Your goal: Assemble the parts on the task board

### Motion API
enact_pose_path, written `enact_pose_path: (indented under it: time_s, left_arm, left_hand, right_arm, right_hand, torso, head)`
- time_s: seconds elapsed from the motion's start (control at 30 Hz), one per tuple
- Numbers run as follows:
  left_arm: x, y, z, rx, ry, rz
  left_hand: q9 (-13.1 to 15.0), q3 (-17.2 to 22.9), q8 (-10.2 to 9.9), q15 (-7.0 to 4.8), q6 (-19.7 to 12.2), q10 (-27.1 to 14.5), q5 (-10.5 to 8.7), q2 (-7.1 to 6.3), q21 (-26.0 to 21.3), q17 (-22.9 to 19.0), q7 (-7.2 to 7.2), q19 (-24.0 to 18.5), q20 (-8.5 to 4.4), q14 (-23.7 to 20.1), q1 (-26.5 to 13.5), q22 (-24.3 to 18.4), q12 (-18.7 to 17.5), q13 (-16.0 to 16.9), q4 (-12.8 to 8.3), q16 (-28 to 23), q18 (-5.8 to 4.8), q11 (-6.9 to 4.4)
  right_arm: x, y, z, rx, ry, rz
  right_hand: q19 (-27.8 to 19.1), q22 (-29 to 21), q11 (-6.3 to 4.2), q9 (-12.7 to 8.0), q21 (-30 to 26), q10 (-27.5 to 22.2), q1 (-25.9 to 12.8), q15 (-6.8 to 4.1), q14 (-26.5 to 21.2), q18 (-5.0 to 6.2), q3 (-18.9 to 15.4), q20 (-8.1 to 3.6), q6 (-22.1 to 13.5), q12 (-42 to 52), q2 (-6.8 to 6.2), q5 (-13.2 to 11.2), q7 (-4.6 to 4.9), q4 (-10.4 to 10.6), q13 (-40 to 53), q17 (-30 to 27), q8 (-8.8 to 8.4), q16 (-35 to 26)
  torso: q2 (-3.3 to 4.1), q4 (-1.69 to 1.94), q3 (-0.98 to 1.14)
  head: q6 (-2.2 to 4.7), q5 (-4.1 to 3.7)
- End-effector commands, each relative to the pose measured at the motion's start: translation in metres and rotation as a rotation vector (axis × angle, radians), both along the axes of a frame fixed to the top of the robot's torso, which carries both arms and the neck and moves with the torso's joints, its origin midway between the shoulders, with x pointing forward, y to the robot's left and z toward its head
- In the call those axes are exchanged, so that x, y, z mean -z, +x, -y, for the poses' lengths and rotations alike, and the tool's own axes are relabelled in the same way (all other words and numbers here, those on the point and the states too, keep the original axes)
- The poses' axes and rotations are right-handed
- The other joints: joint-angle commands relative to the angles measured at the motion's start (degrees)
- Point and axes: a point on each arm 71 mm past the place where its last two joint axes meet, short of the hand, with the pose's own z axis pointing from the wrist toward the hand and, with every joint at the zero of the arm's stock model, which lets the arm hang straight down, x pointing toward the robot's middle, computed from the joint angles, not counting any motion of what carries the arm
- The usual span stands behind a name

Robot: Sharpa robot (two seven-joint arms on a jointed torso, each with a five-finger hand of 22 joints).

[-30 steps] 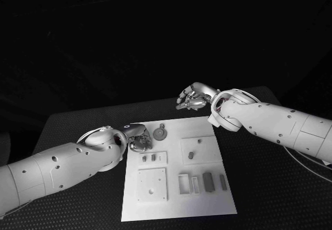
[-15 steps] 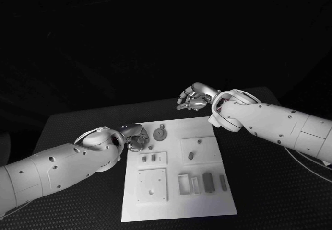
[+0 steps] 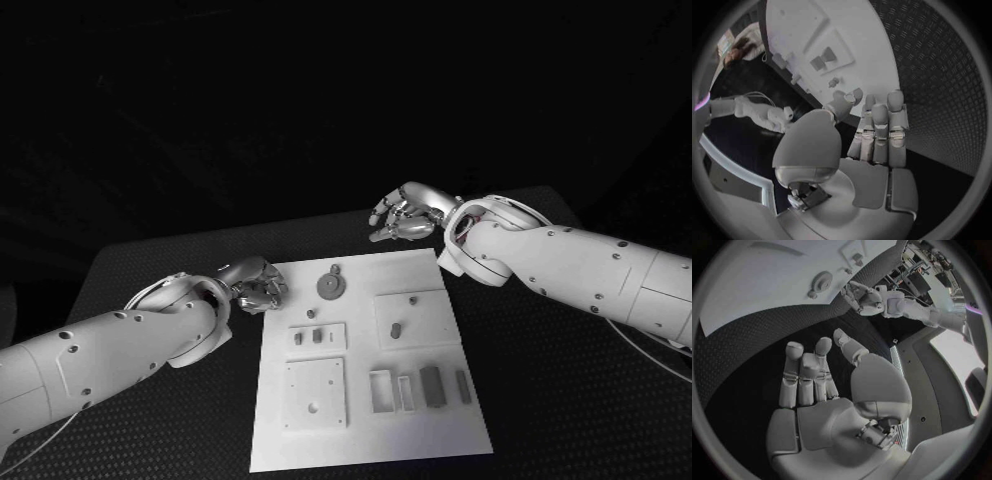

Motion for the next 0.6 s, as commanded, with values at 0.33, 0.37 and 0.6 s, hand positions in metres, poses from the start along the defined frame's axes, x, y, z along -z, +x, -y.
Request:
enact_pose_path:
  time_s: [0.33, 0.37, 0.6]
  left_arm:
    - [-0.005, -0.001, -0.029, -0.115, -0.67, -0.239]
    - [-0.005, -0.002, -0.031, -0.111, -0.678, -0.241]
    - [-0.008, -0.006, -0.035, -0.083, -0.745, -0.254]
  left_hand:
    - [0.3, -0.5, 1.3, 1.41, 0.4, -1.2, -0.31, 0.94, -8.7, -5.1, -0.13, -6.4, 1.73, -4.8, -2.9, -5.9, -0.1, 0.4, 0.4, -11.0, 1.5, 0.82]
    - [0.3, -0.5, 1.3, 1.41, 0.4, -1.2, -0.31, 0.94, -8.7, -5.1, -0.13, -6.4, 1.73, -4.8, -2.9, -5.9, -0.1, 0.4, 0.4, -11.0, 1.5, 0.82]
    - [0.3, -0.5, 1.3, 1.41, 0.4, -1.2, -0.31, 0.94, -8.7, -5.1, -0.13, -6.4, 1.73, -4.8, -2.9, -5.9, -0.1, 0.4, 0.4, -11.0, 1.5, 0.82]
  right_arm:
    - [0.014, -0.027, 0.01, -0.096, -0.189, 0.064]
    - [0.015, -0.029, 0.012, -0.102, -0.207, 0.068]
    - [0.029, -0.045, 0.022, -0.151, -0.402, 0.095]
  right_hand:
    - [-3.7, 0.8, 1.86, 0.2, -1.8, -8.7, 2.2, 2.16, -3.4, 0.3, 0.4, 1.37, -0.5, -8.8, -1.06, -0.2, 1.64, -0.3, -7.4, -0.8, -0.42, -2.0]
    - [-3.7, 0.8, 1.86, 0.2, -1.8, -8.7, 2.2, 2.16, -3.4, 0.3, 0.4, 1.37, -0.5, -8.8, -1.06, -0.2, 1.64, -0.3, -7.4, -0.8, -0.42, -2.0]
    - [-3.7, 0.8, 1.86, 0.2, -1.8, -8.7, 2.2, 2.16, -3.4, 0.3, 0.4, 1.37, -0.5, -8.8, -1.06, -0.2, 1.64, -0.3, -7.4, -0.8, -0.42, -2.0]
  torso:
    - [-0.11, 0.08, -0.23]
    - [-0.15, 0.1, -0.29]
    - [-0.44, 0.03, -0.78]
  head:
    - [0.87, -0.76]
    - [0.92, -0.81]
    - [1.24, -1.07]
